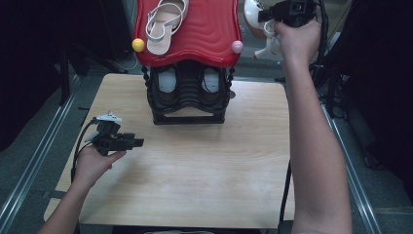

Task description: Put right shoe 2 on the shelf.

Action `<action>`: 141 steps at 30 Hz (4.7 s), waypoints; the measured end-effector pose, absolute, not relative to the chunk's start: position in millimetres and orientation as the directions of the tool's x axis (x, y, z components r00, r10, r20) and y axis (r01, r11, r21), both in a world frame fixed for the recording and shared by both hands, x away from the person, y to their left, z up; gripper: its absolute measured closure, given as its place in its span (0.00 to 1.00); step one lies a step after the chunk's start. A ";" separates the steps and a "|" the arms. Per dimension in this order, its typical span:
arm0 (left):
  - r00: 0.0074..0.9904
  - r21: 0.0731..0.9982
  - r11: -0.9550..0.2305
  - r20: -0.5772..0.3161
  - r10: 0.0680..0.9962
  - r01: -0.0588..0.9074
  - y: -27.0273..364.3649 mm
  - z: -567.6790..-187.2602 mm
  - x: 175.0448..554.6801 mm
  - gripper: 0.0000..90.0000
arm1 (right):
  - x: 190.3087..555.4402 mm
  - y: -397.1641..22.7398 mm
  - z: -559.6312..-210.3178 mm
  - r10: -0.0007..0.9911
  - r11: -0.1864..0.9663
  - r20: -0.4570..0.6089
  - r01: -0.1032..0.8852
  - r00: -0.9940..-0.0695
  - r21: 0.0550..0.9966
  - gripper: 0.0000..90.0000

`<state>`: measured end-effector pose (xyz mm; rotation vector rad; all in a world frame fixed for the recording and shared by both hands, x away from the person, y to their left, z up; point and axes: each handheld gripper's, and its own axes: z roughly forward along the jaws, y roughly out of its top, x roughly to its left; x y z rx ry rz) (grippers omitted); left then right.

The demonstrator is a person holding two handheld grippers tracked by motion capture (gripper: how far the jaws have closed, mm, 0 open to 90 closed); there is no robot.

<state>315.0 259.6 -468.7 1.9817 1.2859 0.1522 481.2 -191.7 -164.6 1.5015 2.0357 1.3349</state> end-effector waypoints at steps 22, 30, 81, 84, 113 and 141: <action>0.501 0.650 -0.221 -0.283 0.818 0.728 258.6 -468.3 314.2 0.53 | 491.2 -114.0 -115.8 0.815 0.114 0.231 0.538 -0.531 0.835 0.98; 0.498 0.656 -0.207 -0.294 0.816 0.726 260.6 -467.6 313.7 0.53 | 503.0 -88.3 -129.1 0.812 0.151 0.203 0.534 -0.547 0.832 0.98; 0.508 0.646 -0.228 -0.286 0.812 0.728 259.2 -468.9 314.4 0.53 | 490.3 -51.0 -181.1 0.790 0.170 0.191 0.508 -0.582 0.844 0.97; 0.507 0.646 -0.226 -0.288 0.812 0.729 259.4 -468.9 314.4 0.53 | 489.5 -51.4 -181.4 0.788 0.170 0.193 0.508 -0.584 0.845 0.97; 0.503 0.648 -0.220 -0.289 0.814 0.729 260.3 -469.4 315.5 0.53 | 481.7 -76.3 -154.9 0.778 0.172 0.160 0.451 -0.607 0.876 0.59; 0.508 0.654 -0.228 -0.276 0.816 0.721 260.3 -468.9 317.3 0.53 | 481.6 -173.5 -196.5 0.843 0.094 0.183 0.472 -0.506 0.876 0.57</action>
